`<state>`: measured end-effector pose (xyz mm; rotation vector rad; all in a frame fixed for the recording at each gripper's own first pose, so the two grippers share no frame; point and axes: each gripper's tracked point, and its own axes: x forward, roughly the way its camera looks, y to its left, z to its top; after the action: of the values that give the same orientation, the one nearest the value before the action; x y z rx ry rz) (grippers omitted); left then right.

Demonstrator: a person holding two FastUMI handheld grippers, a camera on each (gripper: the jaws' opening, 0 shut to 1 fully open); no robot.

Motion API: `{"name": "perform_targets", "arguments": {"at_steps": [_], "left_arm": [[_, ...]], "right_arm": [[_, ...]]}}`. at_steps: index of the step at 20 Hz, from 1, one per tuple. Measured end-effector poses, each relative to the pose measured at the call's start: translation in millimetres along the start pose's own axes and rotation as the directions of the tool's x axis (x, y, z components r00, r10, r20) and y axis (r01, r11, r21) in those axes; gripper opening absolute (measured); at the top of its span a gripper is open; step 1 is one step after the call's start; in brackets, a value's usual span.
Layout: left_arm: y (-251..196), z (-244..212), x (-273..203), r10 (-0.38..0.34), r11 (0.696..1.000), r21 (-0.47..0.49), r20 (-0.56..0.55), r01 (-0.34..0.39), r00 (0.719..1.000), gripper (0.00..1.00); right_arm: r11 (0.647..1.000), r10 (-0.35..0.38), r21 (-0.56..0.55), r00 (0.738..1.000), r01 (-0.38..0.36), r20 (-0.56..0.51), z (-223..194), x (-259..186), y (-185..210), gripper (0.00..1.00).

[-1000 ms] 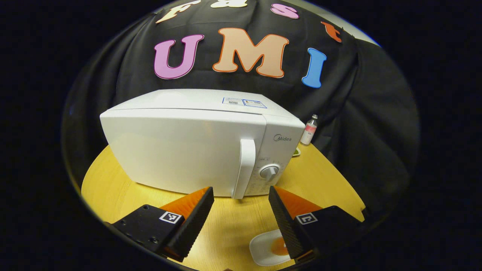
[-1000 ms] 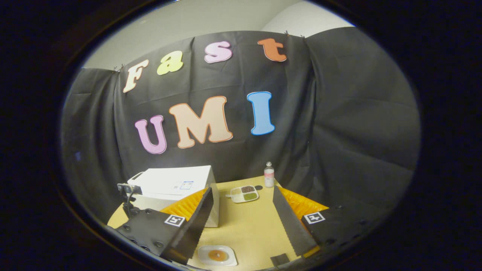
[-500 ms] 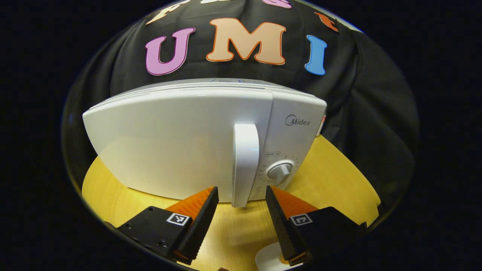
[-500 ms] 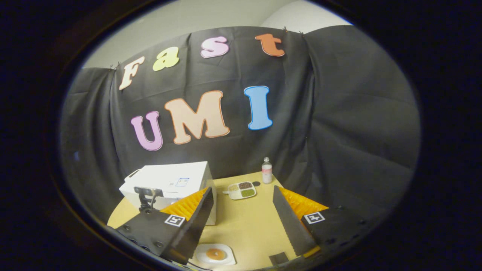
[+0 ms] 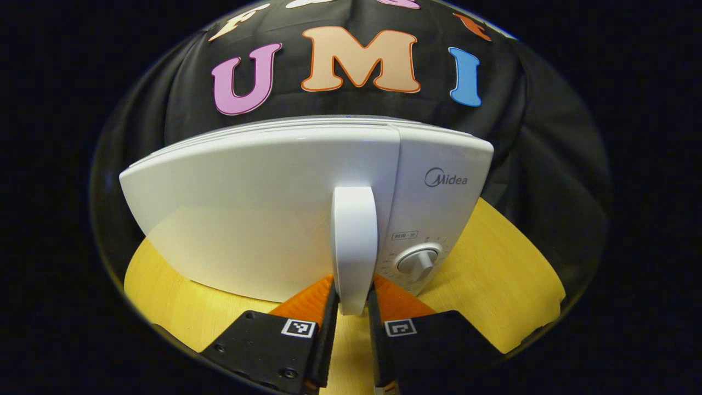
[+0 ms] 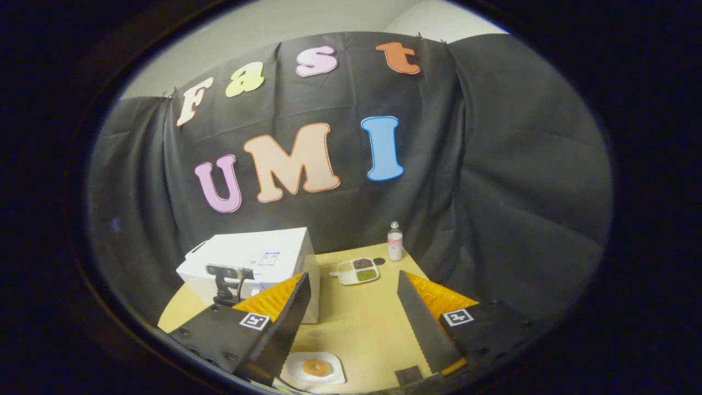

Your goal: Open the microwave oven with the left hand, put the food in, and close the microwave oven.

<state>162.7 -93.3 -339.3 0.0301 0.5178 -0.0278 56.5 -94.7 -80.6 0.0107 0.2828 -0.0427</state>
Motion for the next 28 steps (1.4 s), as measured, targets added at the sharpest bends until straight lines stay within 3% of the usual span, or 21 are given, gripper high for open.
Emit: {"name": "perform_targets", "arguments": {"at_steps": [1,8,12,17,19,22,23,28], "left_arm": [[0.0,0.2,-0.6,-0.004,1.0,0.006,-0.004,0.004,1.0,0.34],[-1.9,-2.2,-3.0,-0.006,1.0,-0.007,0.001,0.006,1.0,0.1],[-1.5,-0.3,-3.6,0.01,1.0,-0.007,0.012,-0.01,1.0,0.03],[2.5,-19.9,-29.4,0.063,0.995,-0.072,-0.011,-0.064,0.998,0.02],[8.0,-24.3,-52.3,0.062,0.998,-0.029,0.039,-0.06,0.997,0.02],[12.6,-42.2,-72.6,0.048,0.997,-0.067,0.003,-0.047,0.999,0.02],[14.1,-44.6,-77.8,0.054,0.996,-0.072,0.002,-0.054,0.999,0.02],[27.5,-56.8,-101.2,0.114,0.991,-0.072,0.0,-0.113,0.994,0.1]], "right_arm": [[1.0,0.003,0.0,1.0,-0.003,-0.002,-1.3,0.0,0.1,0.91],[1.0,0.03,-0.006,0.999,-0.03,-0.024,-9.6,-1.4,5.7,0.92],[0.999,0.035,-0.023,0.999,-0.035,-0.036,-18.3,-5.9,5.2,0.92],[0.998,0.052,-0.036,0.997,-0.054,-0.059,-28.6,-4.6,4.6,0.92],[0.997,0.065,-0.03,0.996,-0.067,-0.068,-32.4,-0.9,6.1,0.92],[0.99,0.134,-0.016,0.984,-0.137,-0.114,-49.6,3.8,18.8,0.92],[0.988,0.15,-0.021,0.982,-0.154,-0.118,-52.3,3.7,21.0,0.98],[0.976,0.207,-0.034,0.966,-0.214,-0.155,-72.3,3.1,32.0,0.98]]}}
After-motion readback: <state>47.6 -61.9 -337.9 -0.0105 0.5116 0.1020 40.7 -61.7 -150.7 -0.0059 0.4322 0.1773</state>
